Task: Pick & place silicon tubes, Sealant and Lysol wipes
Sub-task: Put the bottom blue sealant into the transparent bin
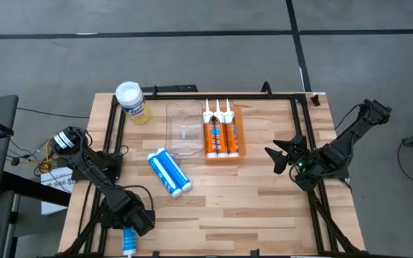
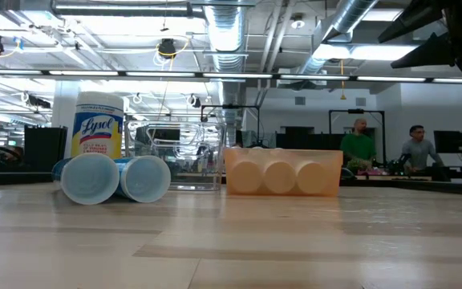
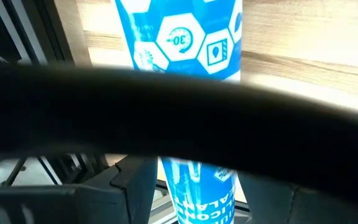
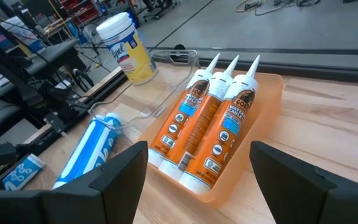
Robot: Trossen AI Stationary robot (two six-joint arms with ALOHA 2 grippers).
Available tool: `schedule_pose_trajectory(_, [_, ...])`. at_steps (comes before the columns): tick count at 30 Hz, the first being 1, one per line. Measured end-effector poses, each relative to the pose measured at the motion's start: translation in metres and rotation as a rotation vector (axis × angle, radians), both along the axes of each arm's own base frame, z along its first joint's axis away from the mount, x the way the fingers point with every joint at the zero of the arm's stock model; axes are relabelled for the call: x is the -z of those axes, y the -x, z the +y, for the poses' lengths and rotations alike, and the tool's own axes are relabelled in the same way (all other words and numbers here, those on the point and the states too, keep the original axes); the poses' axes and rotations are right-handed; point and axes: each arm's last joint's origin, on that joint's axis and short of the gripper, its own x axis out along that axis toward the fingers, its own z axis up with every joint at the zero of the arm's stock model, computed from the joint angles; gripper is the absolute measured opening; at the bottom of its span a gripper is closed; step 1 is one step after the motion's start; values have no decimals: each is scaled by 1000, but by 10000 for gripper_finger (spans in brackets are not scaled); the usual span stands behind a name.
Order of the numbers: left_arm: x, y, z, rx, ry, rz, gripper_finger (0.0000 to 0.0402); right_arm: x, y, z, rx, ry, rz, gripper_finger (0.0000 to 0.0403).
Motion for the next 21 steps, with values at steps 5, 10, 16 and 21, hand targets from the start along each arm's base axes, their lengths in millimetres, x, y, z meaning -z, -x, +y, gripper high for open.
schedule_pose_trajectory(5, [0,-1,2,-4,-6,-1,194,-3,3,-3,-8,3,-6,276])
schedule_pose_trajectory(10, [0,-6,6,-13,-13,-8,194,-6,6,-6,-15,-2,-18,276])
schedule_pose_trajectory(16, [1,-12,19,-12,-35,3,193,-10,10,-8,-24,3,-25,276])
schedule_pose_trajectory(21, [1,-20,32,-6,-54,6,193,-11,12,-10,-30,6,-28,276])
